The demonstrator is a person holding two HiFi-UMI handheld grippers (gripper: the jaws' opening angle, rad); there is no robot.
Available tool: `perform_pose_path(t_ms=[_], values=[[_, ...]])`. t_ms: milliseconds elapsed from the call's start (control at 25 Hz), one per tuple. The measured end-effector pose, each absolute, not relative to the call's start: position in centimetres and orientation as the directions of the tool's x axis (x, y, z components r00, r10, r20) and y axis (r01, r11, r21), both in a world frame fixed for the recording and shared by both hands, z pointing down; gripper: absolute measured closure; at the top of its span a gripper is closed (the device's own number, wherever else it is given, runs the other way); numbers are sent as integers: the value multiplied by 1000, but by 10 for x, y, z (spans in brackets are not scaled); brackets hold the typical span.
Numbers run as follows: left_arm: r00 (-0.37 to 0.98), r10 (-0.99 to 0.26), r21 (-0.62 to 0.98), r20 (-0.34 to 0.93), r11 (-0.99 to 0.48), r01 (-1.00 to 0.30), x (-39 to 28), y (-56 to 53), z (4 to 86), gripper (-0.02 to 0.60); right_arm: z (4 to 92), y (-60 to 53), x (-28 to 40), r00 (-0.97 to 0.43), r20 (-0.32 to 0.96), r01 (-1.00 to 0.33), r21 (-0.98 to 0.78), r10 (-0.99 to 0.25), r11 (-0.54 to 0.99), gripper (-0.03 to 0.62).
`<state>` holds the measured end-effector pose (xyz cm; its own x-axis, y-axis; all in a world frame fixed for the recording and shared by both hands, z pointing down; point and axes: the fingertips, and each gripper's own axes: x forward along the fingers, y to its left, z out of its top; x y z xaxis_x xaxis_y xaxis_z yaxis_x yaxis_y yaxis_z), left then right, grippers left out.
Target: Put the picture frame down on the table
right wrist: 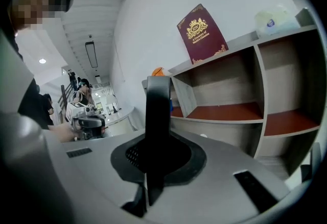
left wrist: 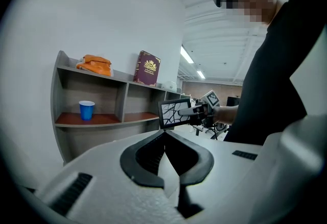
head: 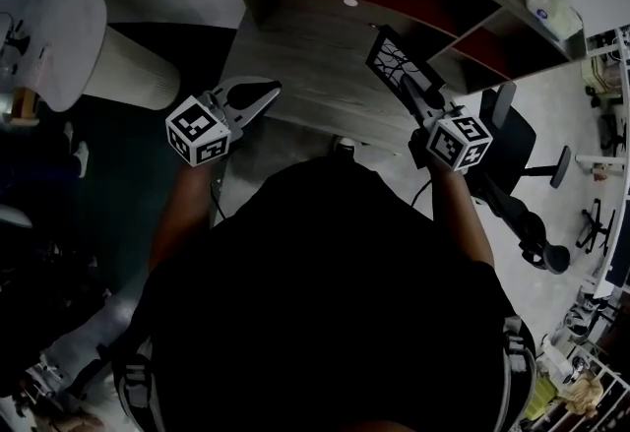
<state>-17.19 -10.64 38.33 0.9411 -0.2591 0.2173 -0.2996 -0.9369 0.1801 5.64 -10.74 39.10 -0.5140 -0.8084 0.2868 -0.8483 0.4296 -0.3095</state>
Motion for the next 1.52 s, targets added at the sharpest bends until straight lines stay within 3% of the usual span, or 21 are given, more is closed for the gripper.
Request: perform_pose_path(t_ms=[720, 1520], values=[[911, -253, 177, 325, -930, -322, -119, -174, 431, 565, 463, -192, 71, -573, 427, -819, -340, -699, 463, 579], [883, -236, 277, 406, -889, -365, -77, -204, 487, 565, 612, -229, 103, -624, 607, -780, -521, -493, 346, 579]])
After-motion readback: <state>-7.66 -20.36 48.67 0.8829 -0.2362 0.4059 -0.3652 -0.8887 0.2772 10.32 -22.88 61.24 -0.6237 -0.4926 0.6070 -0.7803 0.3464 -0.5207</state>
